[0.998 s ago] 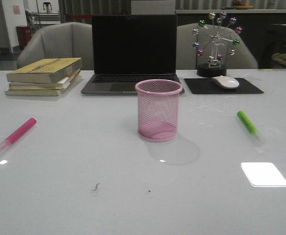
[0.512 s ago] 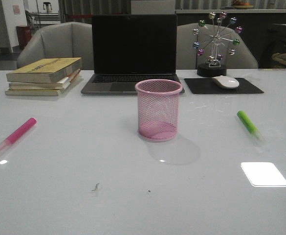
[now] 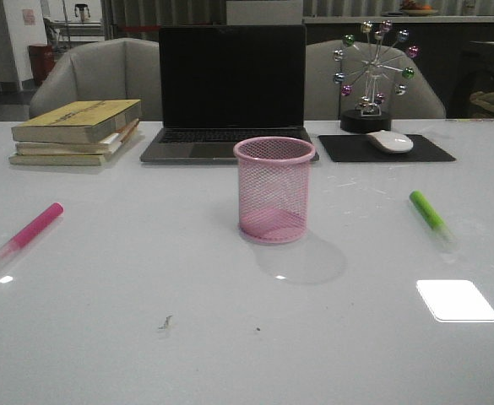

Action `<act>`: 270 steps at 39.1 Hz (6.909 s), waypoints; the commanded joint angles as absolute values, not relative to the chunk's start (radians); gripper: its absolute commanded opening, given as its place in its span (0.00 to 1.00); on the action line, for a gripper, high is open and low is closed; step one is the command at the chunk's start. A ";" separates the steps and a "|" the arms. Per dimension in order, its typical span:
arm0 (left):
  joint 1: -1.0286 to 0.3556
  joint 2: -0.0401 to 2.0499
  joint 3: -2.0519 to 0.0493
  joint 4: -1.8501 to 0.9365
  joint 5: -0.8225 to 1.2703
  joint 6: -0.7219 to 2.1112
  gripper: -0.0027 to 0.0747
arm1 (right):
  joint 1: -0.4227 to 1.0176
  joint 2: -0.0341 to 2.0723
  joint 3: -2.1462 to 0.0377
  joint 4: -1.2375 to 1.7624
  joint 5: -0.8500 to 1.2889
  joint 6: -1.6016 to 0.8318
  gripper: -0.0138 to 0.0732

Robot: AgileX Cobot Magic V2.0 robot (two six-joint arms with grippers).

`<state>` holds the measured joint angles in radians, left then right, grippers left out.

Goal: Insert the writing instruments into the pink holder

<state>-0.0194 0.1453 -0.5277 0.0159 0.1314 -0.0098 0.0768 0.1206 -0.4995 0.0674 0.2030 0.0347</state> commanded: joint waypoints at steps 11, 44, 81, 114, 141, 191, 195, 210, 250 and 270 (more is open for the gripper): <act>-0.026 0.560 -0.802 -0.016 0.200 -0.022 0.15 | 0.078 0.494 -0.737 0.067 0.165 0.035 0.18; -0.026 0.905 -0.809 -0.101 0.379 -0.020 0.16 | 0.078 0.828 -0.736 0.039 0.425 0.034 0.28; -0.026 0.916 -0.809 -0.101 0.376 -0.019 0.52 | 0.074 0.974 -0.802 0.036 0.519 0.035 0.62; -0.026 0.916 -0.809 -0.102 0.378 -0.019 0.52 | 0.074 1.799 -1.497 0.063 0.714 0.035 0.62; -0.026 0.916 -0.809 -0.102 0.378 -0.019 0.52 | 0.074 2.058 -1.663 0.065 0.753 0.035 0.62; -0.026 0.916 -0.809 -0.102 0.379 -0.019 0.52 | 0.079 2.171 -1.716 0.062 0.814 0.035 0.20; -0.026 0.916 -0.809 -0.102 0.379 -0.019 0.52 | 0.090 2.130 -1.756 0.063 0.812 0.035 0.20; -0.026 0.916 -0.809 -0.102 0.379 -0.019 0.52 | 0.174 1.917 -1.773 0.057 0.659 0.034 0.20; -0.026 0.916 -0.809 -0.102 0.379 -0.019 0.52 | 0.463 1.865 -1.269 0.056 -0.410 0.034 0.19; -0.026 0.916 -0.809 -0.102 0.379 -0.019 0.52 | 0.458 1.826 -1.269 0.056 -0.342 0.027 0.60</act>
